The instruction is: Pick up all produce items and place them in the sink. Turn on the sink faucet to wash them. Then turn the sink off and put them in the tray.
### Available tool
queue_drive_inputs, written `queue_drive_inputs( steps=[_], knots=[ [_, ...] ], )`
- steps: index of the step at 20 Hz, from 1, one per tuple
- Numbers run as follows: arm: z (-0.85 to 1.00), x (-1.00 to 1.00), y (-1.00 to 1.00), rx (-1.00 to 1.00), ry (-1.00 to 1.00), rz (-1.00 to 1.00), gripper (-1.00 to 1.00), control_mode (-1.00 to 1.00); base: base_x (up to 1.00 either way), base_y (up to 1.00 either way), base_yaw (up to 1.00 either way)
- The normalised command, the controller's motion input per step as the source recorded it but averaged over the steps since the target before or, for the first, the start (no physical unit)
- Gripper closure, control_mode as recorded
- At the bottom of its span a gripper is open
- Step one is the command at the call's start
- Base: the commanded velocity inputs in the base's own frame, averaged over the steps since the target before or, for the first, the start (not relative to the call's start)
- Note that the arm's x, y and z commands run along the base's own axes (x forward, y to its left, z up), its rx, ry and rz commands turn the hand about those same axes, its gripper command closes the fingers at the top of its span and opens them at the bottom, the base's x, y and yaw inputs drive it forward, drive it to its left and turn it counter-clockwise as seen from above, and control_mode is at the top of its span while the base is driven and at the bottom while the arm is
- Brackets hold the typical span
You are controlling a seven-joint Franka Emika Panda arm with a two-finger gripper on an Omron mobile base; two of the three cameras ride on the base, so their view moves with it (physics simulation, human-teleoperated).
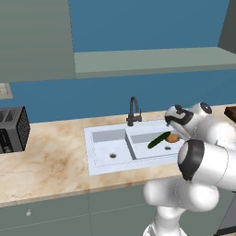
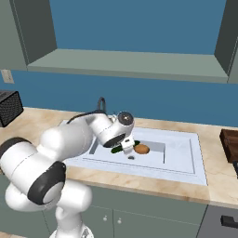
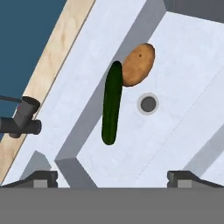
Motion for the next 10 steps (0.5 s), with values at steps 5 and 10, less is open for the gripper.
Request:
queue_drive_inputs(
  steps=[5, 10],
  knots=[
    [0.46, -0.19, 0.06, -0.09, -0.12, 0.16, -1.00, -1.00, 0.00, 0.00, 0.00],
    [0.43, -0.04, 0.05, -0.13, -0.12, 0.15, -1.00, -1.00, 0.00, 0.00, 0.00]
  ],
)
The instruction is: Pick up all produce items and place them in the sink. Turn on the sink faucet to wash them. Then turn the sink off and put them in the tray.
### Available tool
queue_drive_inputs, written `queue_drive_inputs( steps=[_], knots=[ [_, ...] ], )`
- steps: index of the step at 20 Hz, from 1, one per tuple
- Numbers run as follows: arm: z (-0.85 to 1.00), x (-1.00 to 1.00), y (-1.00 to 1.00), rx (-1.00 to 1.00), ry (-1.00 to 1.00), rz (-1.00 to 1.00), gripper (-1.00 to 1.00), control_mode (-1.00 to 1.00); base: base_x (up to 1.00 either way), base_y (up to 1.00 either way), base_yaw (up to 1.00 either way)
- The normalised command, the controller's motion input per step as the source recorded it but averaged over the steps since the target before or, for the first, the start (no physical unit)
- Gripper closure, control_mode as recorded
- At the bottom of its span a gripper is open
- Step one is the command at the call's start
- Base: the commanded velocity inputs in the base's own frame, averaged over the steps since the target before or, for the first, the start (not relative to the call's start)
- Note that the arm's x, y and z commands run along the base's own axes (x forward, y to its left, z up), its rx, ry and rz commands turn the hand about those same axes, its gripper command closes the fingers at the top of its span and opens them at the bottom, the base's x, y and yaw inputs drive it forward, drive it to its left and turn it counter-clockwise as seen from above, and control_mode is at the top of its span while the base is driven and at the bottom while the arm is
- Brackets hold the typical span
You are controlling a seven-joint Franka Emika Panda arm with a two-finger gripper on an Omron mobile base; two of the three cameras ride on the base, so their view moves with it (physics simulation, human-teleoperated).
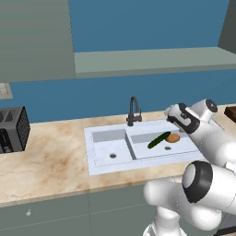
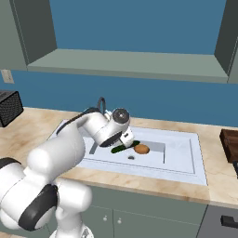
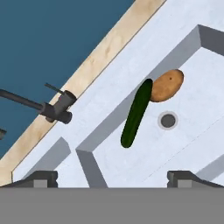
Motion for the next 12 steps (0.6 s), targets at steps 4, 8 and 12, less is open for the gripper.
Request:
queue_drive_inputs(
  steps=[4, 8, 12],
  knots=[
    [0.21, -0.01, 0.16, -0.17, -0.10, 0.13, -1.00, -1.00, 0.00, 0.00, 0.00],
    [0.00, -0.05, 0.12, -0.13, -0.12, 0.08, -1.00, -1.00, 0.00, 0.00, 0.00],
    [0.00, -0.01, 0.01, -0.04, -0.04, 0.04, -1.00, -1.00, 0.00, 0.00, 0.00]
  ],
)
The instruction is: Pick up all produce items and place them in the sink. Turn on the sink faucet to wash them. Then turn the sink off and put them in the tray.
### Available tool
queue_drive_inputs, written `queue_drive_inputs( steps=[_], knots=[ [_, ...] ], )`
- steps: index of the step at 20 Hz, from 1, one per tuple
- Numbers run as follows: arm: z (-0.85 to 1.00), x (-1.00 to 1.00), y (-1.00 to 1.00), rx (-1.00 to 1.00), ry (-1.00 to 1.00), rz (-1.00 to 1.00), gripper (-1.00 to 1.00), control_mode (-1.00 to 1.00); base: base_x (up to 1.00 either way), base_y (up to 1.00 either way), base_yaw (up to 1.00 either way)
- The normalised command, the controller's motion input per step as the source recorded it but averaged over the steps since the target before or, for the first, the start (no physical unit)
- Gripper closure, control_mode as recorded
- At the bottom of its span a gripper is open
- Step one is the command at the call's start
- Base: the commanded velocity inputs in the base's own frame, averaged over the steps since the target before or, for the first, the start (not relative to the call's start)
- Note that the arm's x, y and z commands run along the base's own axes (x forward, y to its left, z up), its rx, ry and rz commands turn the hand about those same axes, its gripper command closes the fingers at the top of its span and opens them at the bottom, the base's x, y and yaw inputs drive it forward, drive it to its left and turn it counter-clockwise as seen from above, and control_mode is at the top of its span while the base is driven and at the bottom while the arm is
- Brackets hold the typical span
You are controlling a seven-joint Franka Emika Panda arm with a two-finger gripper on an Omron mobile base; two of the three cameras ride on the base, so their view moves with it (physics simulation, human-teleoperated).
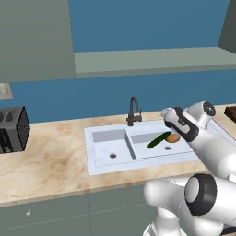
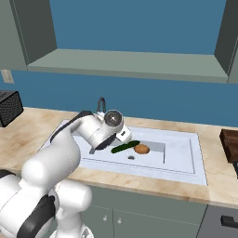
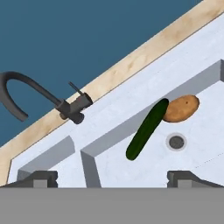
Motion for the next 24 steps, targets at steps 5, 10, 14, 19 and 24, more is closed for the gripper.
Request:
queue_drive_inputs(
  steps=[5, 10, 14, 19, 24],
  knots=[
    [0.00, 0.08, 0.00, 0.00, 0.00, 0.00, -1.00, -1.00, 0.00, 0.00, 0.00],
    [0.00, 0.19, 0.00, 0.00, 0.00, 0.04, -1.00, -1.00, 0.00, 0.00, 0.00],
    [0.00, 0.23, 0.00, 0.00, 0.00, 0.10, -1.00, -1.00, 0.00, 0.00, 0.00],
    [0.00, 0.13, 0.00, 0.00, 0.00, 0.19, -1.00, -1.00, 0.00, 0.00, 0.00],
    [0.00, 0.07, 0.01, 0.00, -0.01, 0.19, -1.00, -1.00, 0.00, 0.00, 0.00]
  ],
)
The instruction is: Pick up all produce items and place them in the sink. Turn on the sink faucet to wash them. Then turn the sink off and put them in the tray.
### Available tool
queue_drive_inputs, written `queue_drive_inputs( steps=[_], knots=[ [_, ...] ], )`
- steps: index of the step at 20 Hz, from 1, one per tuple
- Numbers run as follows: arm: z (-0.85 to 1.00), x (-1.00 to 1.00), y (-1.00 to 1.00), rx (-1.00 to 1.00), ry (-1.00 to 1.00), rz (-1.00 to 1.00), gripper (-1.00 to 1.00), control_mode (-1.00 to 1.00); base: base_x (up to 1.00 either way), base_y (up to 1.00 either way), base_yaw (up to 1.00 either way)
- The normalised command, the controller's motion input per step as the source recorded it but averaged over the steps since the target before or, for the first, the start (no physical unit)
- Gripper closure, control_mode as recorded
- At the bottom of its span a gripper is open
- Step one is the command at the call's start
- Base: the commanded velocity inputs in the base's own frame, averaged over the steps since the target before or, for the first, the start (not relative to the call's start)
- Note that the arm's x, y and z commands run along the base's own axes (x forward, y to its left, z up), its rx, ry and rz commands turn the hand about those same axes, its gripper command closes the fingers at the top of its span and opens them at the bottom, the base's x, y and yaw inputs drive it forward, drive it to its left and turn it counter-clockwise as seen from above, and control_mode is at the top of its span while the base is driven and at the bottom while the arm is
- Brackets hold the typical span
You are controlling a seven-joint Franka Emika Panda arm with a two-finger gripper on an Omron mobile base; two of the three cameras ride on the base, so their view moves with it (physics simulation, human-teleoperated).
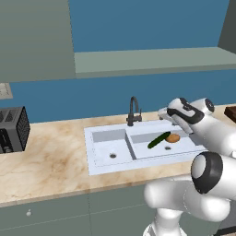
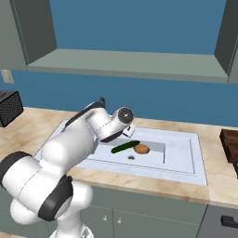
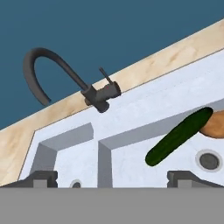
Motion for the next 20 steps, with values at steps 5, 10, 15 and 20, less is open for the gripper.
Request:
queue_drive_inputs(
  steps=[5, 10, 15, 20],
  knots=[
    [0.00, 0.15, 0.02, 0.00, -0.05, 0.17, -1.00, -1.00, 0.00, 0.00, 0.00],
    [-0.02, 0.11, 0.02, 0.00, -0.04, 0.08, -1.00, -1.00, 0.00, 0.00, 0.00],
    [0.00, 0.05, 0.00, 0.00, -0.07, 0.02, -1.00, -1.00, 0.00, 0.00, 0.00],
    [0.00, 0.04, 0.00, -0.01, -0.19, 0.13, -1.00, -1.00, 0.00, 0.00, 0.00]
  ],
)
